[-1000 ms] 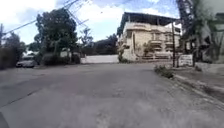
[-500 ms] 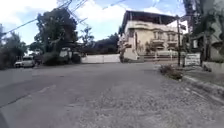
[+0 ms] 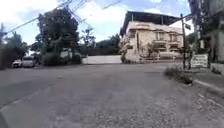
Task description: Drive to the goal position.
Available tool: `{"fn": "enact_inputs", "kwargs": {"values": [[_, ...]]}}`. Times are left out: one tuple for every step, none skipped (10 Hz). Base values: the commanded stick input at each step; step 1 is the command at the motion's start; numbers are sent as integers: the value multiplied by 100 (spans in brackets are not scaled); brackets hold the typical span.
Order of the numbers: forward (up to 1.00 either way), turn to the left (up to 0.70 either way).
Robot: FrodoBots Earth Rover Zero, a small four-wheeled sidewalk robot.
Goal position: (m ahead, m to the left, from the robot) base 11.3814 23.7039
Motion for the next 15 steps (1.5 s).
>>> {"fn": "enact_inputs", "kwargs": {"values": [[0,0],[0,0],[0,0],[0,41],[0,70],[0,70],[0,70],[0,70],[0,70],[0,70],[0,70],[0,70],[0,70],[0,70],[0,70]]}}
